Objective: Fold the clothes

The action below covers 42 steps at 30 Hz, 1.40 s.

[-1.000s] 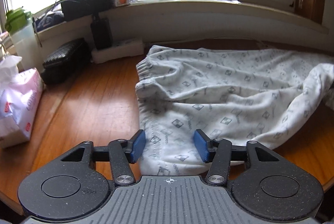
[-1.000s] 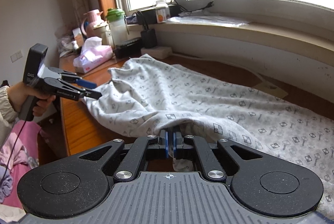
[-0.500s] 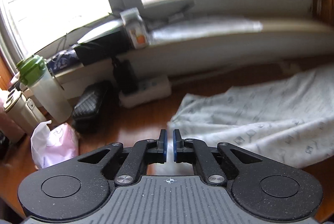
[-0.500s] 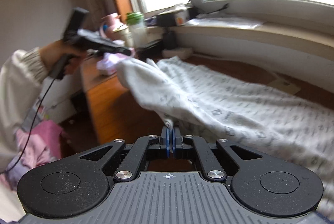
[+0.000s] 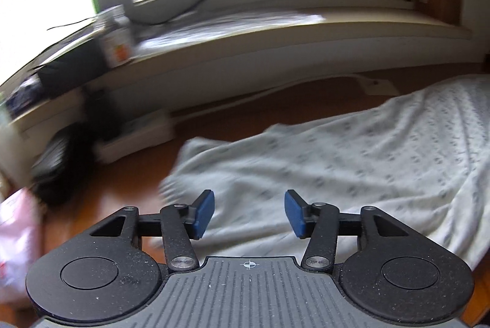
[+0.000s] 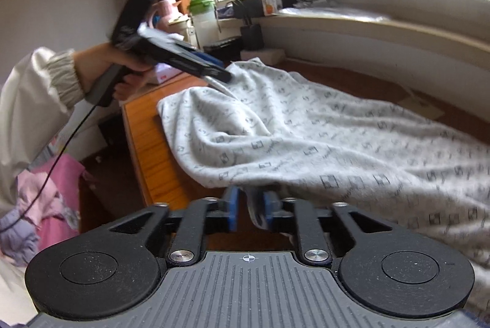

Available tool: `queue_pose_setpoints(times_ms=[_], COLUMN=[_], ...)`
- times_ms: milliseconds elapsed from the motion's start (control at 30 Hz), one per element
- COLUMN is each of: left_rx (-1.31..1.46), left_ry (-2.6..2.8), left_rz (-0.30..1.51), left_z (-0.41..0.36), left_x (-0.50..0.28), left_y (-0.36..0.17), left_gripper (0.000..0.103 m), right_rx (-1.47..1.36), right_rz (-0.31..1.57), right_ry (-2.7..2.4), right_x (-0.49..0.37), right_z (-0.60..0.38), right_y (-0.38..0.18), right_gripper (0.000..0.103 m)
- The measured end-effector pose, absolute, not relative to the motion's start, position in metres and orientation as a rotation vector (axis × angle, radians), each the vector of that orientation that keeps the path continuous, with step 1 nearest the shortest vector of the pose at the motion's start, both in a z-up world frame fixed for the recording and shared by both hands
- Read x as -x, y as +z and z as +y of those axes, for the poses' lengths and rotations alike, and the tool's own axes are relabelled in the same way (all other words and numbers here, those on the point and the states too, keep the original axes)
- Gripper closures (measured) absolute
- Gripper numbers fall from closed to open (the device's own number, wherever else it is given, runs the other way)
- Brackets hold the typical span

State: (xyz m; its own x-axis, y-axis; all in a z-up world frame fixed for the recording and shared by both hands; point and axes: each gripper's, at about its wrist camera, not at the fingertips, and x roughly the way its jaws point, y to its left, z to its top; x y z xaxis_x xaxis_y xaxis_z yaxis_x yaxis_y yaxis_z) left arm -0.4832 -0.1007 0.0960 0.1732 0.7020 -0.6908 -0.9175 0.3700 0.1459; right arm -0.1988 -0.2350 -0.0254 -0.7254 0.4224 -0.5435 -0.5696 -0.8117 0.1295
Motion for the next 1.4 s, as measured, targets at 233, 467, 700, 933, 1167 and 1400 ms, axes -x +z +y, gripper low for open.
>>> queue_pose_setpoints(times_ms=[233, 467, 700, 933, 1167, 1400], left_rx=[0.332, 0.409, 0.390, 0.328, 0.362, 0.433], left_ry=[1.089, 1.117, 1.175, 1.263, 1.333, 1.359], left_rz=[0.842, 0.806, 0.796, 0.776, 0.665, 0.594], left_z=[-0.070, -0.039, -0.032, -0.057, -0.122, -0.178], left_x=[0.443, 0.459, 0.468, 0.492, 0.534, 0.564], left_y=[0.062, 0.058, 0.059, 0.070, 0.086, 0.078], left_gripper=[0.051, 0.056, 0.052, 0.041, 0.034, 0.033], right_rx=[0.728, 0.552, 0.672, 0.663, 0.659, 0.635], right_rz=[0.206, 0.485, 0.532, 0.418, 0.264, 0.260], right_ry=[2.446, 2.529, 2.526, 2.441, 2.387, 2.357], right_x=[0.222, 0.191, 0.187, 0.179, 0.176, 0.164], right_z=[-0.226, -0.219, -0.249, -0.254, -0.257, -0.252], right_y=[-0.030, -0.007, -0.023, -0.026, -0.022, -0.021], right_gripper=[0.082, 0.099, 0.099, 0.091, 0.063, 0.059])
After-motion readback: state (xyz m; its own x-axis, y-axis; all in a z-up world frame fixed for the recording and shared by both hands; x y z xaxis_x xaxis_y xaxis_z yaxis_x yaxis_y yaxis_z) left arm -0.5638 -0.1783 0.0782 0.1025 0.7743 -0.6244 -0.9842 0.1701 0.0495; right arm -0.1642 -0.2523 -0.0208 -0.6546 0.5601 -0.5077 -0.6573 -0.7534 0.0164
